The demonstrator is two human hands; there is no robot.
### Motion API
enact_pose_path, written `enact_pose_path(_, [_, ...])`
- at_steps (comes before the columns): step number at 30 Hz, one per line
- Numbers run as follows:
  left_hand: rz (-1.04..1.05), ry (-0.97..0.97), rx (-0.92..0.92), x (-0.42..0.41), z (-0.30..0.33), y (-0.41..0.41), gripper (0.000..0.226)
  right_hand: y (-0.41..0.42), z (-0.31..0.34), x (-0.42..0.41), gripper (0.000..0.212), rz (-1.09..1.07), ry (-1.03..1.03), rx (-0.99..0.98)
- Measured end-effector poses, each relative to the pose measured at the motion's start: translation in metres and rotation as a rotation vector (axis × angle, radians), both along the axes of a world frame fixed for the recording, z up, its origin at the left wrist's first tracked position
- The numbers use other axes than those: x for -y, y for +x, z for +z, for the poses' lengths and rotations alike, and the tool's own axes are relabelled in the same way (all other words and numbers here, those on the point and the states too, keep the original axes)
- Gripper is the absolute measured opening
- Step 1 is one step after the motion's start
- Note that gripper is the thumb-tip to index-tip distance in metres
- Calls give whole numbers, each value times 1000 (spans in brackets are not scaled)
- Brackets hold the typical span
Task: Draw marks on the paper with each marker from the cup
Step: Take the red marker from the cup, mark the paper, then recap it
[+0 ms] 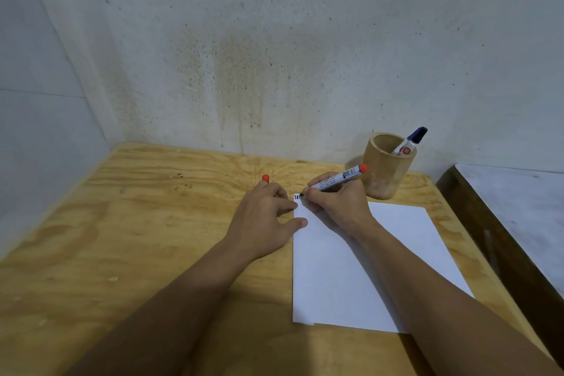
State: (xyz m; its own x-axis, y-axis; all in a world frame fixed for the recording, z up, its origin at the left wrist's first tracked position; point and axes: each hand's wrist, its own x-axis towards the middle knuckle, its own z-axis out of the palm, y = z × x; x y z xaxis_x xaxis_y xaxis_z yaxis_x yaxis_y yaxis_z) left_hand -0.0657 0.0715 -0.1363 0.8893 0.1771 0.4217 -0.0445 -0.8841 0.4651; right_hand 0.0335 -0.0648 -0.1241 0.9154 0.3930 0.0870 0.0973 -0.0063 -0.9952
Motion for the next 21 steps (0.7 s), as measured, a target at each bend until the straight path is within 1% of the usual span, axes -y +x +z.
enact_pose_path(6, [9,5,9,0,0,-1,42,3,-5,0,13,-2,14,1])
enact_pose_path(10, [14,5,-4,0,0,0,42,5,-7,0,13,-20,-55,56])
enact_pose_path(14, [18,6,-9,-1,-1,0,43,5,-6,0,9,-22,-78,63])
enact_pose_path(21, [14,-1,-8,0,0,0,43,7,-9,1,9,-13,-128,79])
